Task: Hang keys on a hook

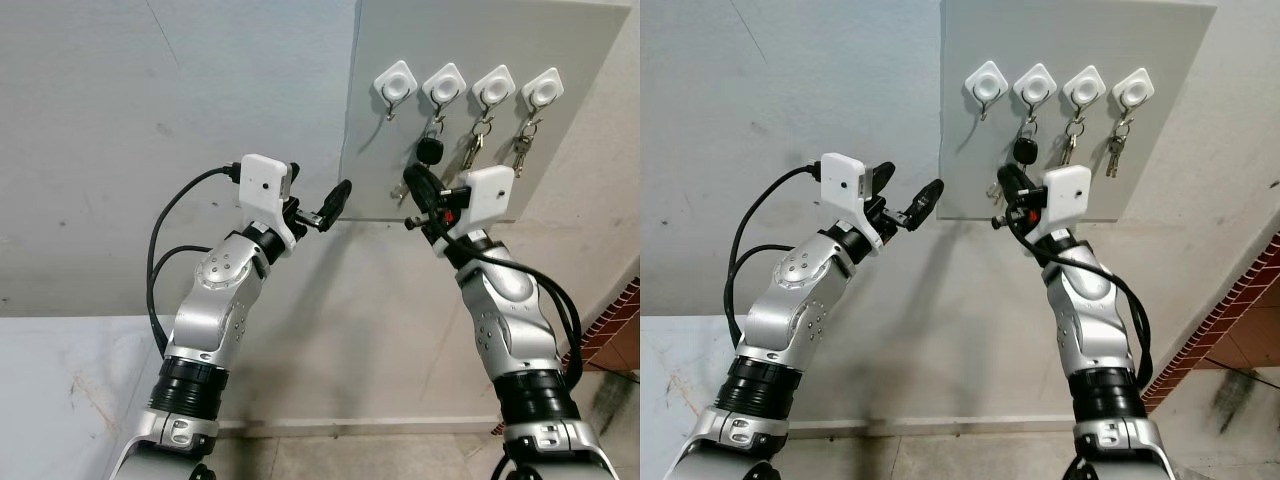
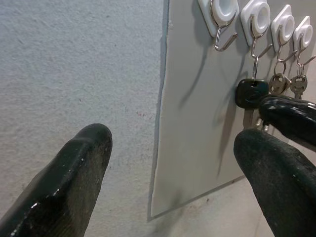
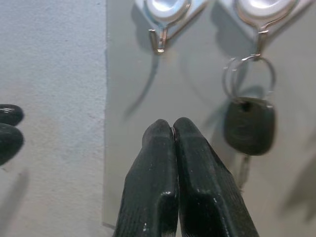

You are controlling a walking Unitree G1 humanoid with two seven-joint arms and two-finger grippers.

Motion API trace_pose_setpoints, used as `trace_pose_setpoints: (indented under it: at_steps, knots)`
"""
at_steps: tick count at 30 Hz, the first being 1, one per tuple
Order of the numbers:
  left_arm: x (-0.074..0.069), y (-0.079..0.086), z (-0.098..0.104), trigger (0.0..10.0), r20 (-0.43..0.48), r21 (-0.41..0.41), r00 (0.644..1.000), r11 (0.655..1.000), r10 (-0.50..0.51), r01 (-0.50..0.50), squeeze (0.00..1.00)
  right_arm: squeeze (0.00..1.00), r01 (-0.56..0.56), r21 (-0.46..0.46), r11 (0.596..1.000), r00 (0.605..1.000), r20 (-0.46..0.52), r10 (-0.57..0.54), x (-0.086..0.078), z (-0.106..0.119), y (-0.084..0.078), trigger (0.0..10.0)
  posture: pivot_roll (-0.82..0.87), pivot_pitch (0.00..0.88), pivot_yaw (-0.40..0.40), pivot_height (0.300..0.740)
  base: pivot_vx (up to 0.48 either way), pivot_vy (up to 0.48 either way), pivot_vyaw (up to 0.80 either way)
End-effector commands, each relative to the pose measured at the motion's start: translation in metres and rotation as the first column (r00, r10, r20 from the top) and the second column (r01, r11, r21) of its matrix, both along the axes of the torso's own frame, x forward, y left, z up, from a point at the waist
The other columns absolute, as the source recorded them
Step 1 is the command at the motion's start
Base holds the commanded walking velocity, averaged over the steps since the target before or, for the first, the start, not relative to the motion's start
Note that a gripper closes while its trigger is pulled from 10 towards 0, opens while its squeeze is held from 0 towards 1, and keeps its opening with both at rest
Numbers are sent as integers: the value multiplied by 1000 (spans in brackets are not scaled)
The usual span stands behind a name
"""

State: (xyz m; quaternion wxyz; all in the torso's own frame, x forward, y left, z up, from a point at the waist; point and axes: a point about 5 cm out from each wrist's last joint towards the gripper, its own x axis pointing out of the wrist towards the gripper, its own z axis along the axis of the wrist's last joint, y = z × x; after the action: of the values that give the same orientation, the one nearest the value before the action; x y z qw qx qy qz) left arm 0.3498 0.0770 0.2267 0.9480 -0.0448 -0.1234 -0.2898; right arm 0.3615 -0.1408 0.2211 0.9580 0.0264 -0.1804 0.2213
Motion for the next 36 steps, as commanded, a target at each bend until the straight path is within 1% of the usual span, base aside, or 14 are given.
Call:
trace_pose_setpoints:
  at_steps: [1, 4, 8, 10, 14, 16, 20, 26, 30, 36]
  knots:
    - [-1, -6, 7, 10000, 22, 0, 999, 1000, -30, 30, 0, 0, -19, 18, 1000, 999, 26, 18, 3, 8, 2, 10000, 16, 0, -3, 740, 0, 0, 0]
    - [-3, -8, 8, 10000, 26, 1, 999, 999, -38, 38, 0, 0, -43, 64, 997, 998, 45, 40, 7, 17, 3, 10000, 17, 0, -7, 740, 0, 0, 0]
    - [-3, -9, 8, 10000, 26, -4, 999, 999, -42, 42, 0, 0, -60, 90, 994, 997, 62, 54, 9, 23, 4, 10000, 19, 0, -8, 740, 0, 0, 0]
    - [-4, -10, 8, 10000, 32, 0, 998, 999, -49, 49, 0, 0, -84, 129, 988, 994, 81, 74, 10, 29, 5, 10000, 21, 0, -10, 740, 0, 0, 0]
    - [-5, -11, 9, 10000, 39, 6, 997, 998, -60, 60, 0, 0, -102, 157, 982, 992, 96, 87, 11, 33, 5, 10000, 20, 0, -10, 740, 0, 0, 0]
    - [-5, -11, 9, 10000, 40, 8, 997, 998, -60, 60, 0, 0, -101, 159, 982, 992, 98, 86, 11, 33, 4, 10000, 20, 0, -10, 740, 0, 0, 0]
    - [-6, -14, 9, 10000, 40, 6, 997, 998, -69, 69, 0, 0, -90, 202, 975, 991, 114, 68, 13, 39, 2, 10000, 17, 0, -9, 740, 0, 0, 0]
    - [-6, -15, 8, 10000, 37, 5, 997, 997, -72, 72, 0, 0, -76, 243, 967, 991, 122, 48, 16, 46, 0, 10000, 16, 0, -10, 740, 0, 0, 0]
    - [-7, -15, 8, 10000, 35, 1, 997, 997, -72, 72, 0, 0, -72, 276, 958, 992, 122, 39, 18, 52, 0, 10000, 18, 0, -13, 740, 0, 0, 0]
    - [-7, -13, 7, 10000, 29, -4, 998, 998, -63, 64, 0, 0, -61, 292, 954, 993, 115, 29, 22, 57, 3, 10000, 22, 0, -20, 740, 0, 0, 0]
